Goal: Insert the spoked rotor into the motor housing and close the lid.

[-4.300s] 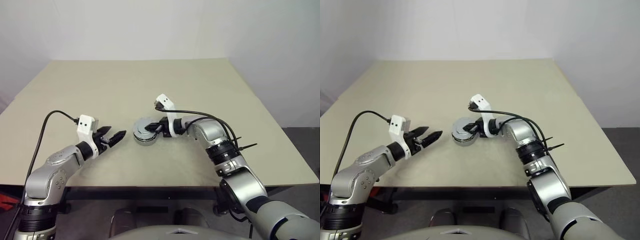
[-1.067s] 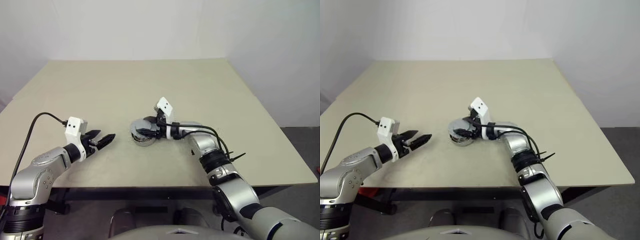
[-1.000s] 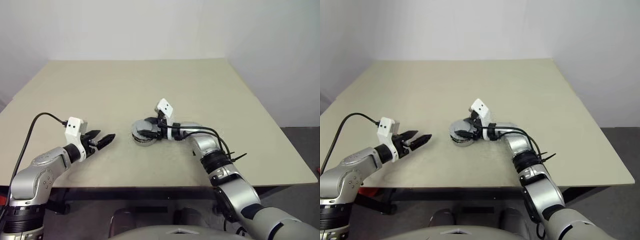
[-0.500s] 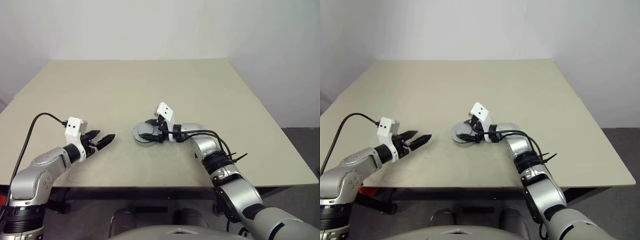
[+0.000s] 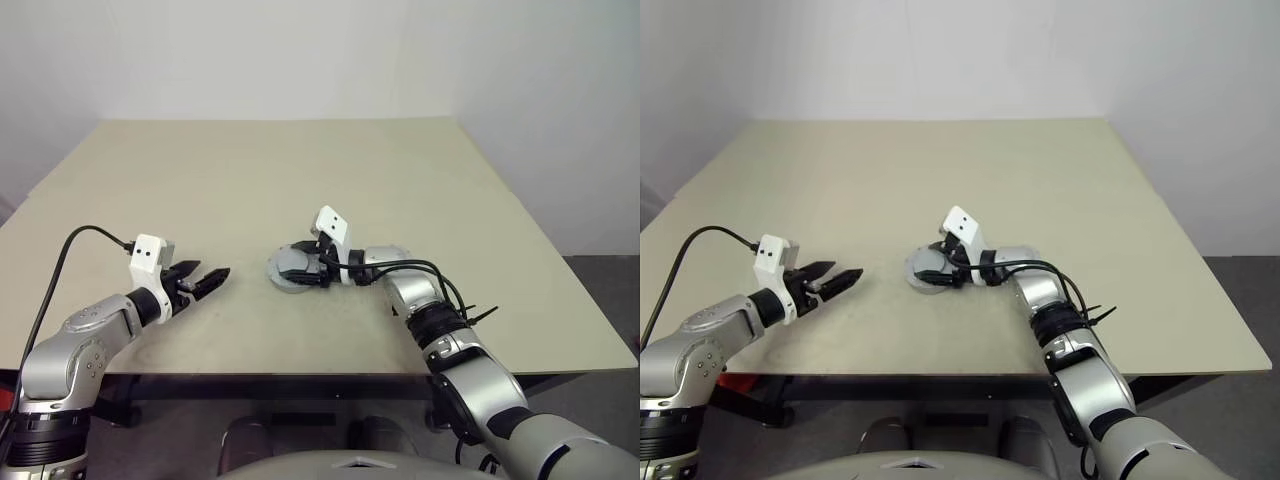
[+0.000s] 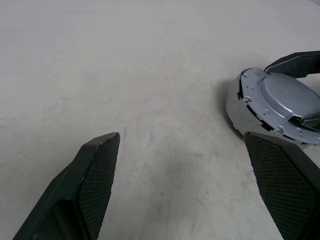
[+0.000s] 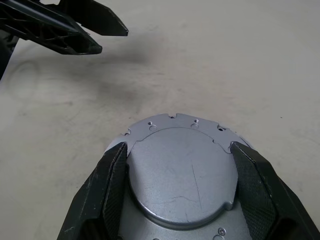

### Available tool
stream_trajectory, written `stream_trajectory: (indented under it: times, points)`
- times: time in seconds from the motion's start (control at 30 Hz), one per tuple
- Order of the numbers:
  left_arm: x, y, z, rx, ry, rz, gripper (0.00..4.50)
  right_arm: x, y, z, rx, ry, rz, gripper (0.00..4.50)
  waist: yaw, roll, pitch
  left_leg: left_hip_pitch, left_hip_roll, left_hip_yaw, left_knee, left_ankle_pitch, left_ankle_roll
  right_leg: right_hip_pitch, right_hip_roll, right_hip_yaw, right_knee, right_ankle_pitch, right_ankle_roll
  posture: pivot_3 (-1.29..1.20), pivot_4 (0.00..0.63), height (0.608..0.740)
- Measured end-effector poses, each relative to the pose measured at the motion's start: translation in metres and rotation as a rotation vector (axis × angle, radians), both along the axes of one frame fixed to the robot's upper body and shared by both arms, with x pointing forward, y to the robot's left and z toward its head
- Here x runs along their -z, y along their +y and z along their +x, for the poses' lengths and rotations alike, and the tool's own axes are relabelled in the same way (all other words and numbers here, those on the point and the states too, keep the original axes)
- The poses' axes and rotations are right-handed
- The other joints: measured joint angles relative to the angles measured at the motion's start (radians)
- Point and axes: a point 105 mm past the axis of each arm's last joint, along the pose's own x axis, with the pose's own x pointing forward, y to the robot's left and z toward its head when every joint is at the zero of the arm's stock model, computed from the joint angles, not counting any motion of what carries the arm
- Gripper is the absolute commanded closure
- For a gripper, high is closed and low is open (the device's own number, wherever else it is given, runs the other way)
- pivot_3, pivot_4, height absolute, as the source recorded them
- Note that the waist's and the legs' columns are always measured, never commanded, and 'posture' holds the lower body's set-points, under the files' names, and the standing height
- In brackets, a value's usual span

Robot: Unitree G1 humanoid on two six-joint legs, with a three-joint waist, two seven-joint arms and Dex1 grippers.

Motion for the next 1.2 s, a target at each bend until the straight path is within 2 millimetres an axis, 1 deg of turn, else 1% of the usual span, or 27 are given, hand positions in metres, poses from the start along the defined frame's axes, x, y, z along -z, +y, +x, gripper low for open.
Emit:
stream_trajectory:
  times: [0.43, 0.53, 0.8, 0.93, 1.03, 1.2]
  points:
    - [0.0, -0.001, -0.001, 0.002, -0.002, 0.001, 0.25, 0.002, 0.002, 0.002, 0.014, -0.014, -0.003, 1.33, -0.002, 0.0, 0.0, 0.001, 0.0, 0.0, 0.0, 0.0, -0.001, 0.001, 0.0, 0.0, 0.001, -0.001, 0.001, 0.0, 0.0, 0.74]
    - [0.001, -0.003, -0.001, 0.005, 0.002, -0.001, 0.25, 0.003, 0.004, 0.002, 0.023, -0.029, -0.006, 1.33, -0.002, 0.0, 0.0, 0.002, 0.0, 0.0, 0.0, 0.0, -0.001, 0.001, 0.0, 0.0, 0.001, -0.002, 0.004, 0.0, 0.0, 0.74]
    - [0.003, -0.002, -0.002, -0.001, 0.007, 0.004, 0.25, 0.001, 0.001, 0.014, 0.106, -0.055, 0.021, 1.33, -0.002, 0.0, 0.0, 0.002, 0.0, 0.0, 0.0, 0.001, -0.001, 0.001, 0.0, 0.0, 0.0, -0.003, 0.005, 0.0, 0.0, 0.74]
    - [0.003, -0.002, -0.002, -0.002, 0.007, 0.005, 0.25, 0.0, 0.0, 0.012, 0.093, -0.055, 0.025, 1.33, -0.003, 0.0, 0.0, 0.002, 0.0, 0.0, 0.0, 0.001, -0.001, 0.001, 0.0, 0.0, 0.0, -0.002, 0.004, 0.0, 0.0, 0.74]
    - [0.003, -0.002, -0.002, -0.002, 0.007, 0.005, 0.25, -0.001, 0.0, 0.01, 0.064, -0.05, 0.029, 1.33, -0.005, 0.0, 0.0, 0.001, 0.0, 0.0, -0.001, 0.0, 0.0, 0.0, 0.0, 0.0, 0.0, 0.001, -0.001, 0.0, 0.0, 0.74]
    - [0.003, -0.001, -0.002, -0.002, 0.007, 0.006, 0.25, -0.002, -0.001, 0.008, 0.052, -0.025, 0.057, 1.33, -0.008, 0.0, 0.0, -0.001, 0.0, 0.0, -0.001, 0.0, 0.0, 0.0, 0.0, 0.0, -0.003, 0.001, -0.002, 0.0, 0.0, 0.74]
